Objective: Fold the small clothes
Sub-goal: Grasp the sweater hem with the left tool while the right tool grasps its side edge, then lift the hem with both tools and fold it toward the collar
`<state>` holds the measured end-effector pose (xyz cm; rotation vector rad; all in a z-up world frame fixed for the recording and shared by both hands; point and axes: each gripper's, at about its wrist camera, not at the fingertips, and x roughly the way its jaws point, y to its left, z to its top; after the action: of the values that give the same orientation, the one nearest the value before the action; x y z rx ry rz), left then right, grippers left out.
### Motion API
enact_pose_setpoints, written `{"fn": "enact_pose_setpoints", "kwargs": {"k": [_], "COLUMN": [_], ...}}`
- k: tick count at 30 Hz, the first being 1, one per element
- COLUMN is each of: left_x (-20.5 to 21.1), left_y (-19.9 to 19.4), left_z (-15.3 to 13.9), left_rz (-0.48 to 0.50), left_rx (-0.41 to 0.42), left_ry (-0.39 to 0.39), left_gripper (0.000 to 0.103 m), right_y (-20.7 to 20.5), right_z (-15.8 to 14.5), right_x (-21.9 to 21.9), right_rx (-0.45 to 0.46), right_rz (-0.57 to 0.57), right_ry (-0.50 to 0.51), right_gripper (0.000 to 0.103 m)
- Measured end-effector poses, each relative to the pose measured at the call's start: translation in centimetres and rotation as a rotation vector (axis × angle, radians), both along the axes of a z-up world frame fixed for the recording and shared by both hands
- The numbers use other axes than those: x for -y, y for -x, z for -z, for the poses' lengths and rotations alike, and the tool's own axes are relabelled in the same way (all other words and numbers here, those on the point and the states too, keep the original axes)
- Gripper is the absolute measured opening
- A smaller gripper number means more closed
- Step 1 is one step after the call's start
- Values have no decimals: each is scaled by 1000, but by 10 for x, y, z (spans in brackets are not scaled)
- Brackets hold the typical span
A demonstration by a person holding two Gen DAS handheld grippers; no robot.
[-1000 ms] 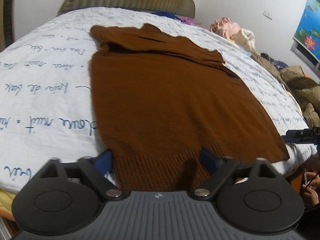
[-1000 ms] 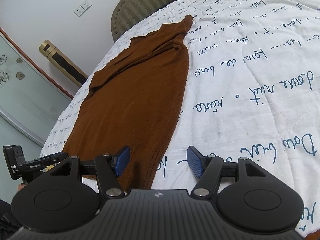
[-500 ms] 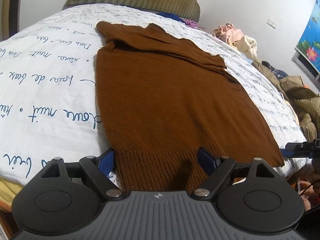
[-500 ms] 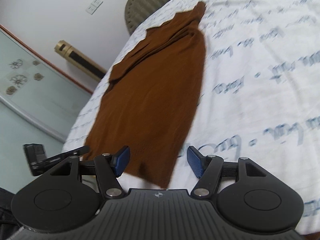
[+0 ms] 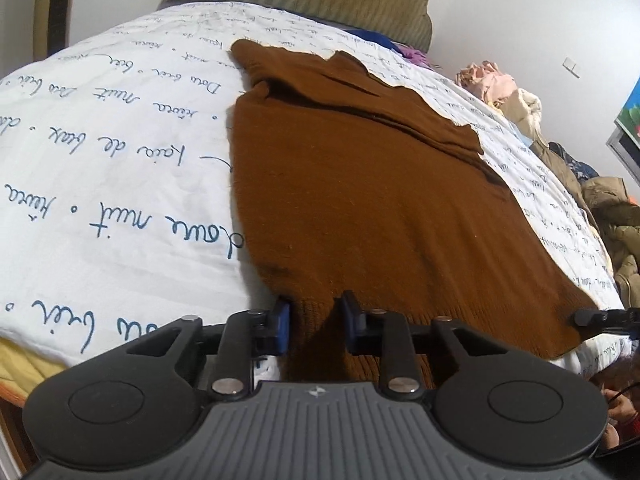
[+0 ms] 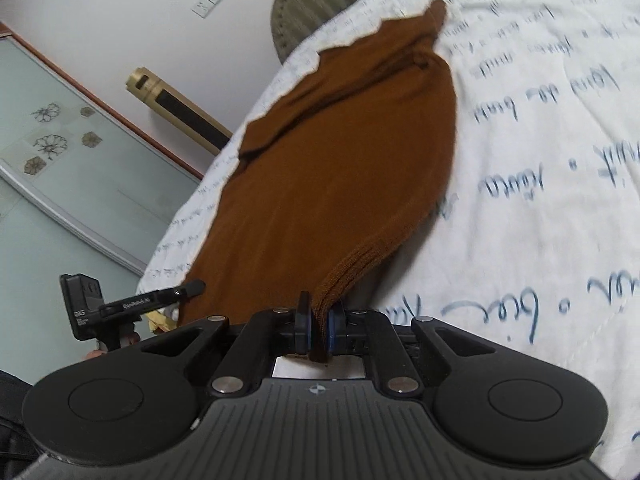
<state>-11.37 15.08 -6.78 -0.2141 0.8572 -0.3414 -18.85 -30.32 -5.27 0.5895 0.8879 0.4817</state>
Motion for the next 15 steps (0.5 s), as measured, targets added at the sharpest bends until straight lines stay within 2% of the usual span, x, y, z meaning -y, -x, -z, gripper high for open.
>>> {"fn": "enact_pose_setpoints", "kwargs": {"k": [4, 15], "left_x": [3, 0], "left_y": [0, -7], "left_z": [-2, -20], "left_rz": [4, -19], "left_rx": [8, 25], "left_ry": [-18, 18], "left_gripper": [11, 9], "right_y": [-2, -12], "right_z": [-9, -34], "right_x": [3, 3], "right_rx": [27, 116], "right_rz": [1, 33], "right_ry": [5, -32], "right_gripper": [13, 13]}}
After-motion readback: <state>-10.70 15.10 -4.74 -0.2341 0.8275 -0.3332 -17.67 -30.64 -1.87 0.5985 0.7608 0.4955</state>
